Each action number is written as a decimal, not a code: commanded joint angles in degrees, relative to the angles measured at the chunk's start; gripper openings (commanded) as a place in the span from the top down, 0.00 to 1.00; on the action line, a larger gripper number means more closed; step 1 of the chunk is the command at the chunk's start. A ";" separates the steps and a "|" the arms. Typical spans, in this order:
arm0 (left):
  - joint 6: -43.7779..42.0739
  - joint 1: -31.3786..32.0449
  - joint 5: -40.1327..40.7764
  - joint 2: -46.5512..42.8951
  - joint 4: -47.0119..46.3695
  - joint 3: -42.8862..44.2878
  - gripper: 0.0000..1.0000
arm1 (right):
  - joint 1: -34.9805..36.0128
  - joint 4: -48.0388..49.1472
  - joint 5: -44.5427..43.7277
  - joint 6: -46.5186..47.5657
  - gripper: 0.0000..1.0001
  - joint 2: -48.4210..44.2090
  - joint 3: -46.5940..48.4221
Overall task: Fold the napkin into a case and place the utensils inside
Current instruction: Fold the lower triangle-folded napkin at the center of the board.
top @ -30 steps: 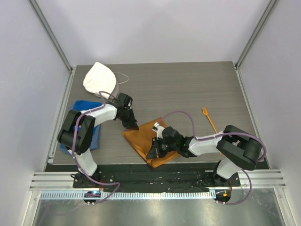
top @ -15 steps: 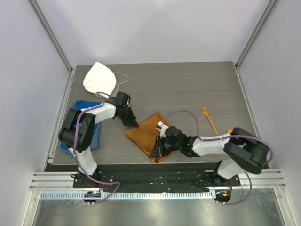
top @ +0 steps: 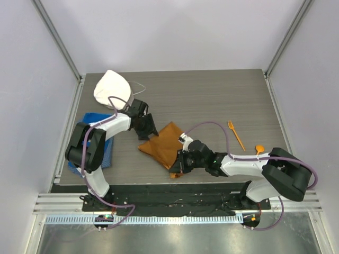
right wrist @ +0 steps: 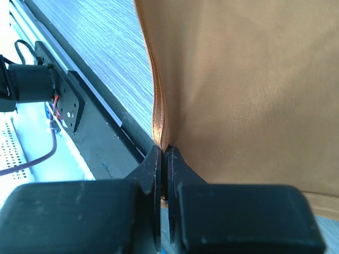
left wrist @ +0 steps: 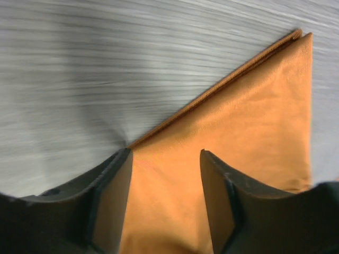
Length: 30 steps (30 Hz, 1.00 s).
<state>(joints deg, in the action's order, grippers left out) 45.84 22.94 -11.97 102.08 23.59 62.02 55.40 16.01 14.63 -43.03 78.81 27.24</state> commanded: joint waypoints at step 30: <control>-1.81 -12.92 -5.96 -16.83 -2.84 -17.63 0.31 | -4.51 8.69 7.07 -4.26 0.99 -1.37 3.52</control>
<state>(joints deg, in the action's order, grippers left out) 42.26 10.37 -12.95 84.64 27.53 45.56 51.57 22.65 19.64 -46.96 79.72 28.18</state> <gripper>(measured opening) 0.687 0.050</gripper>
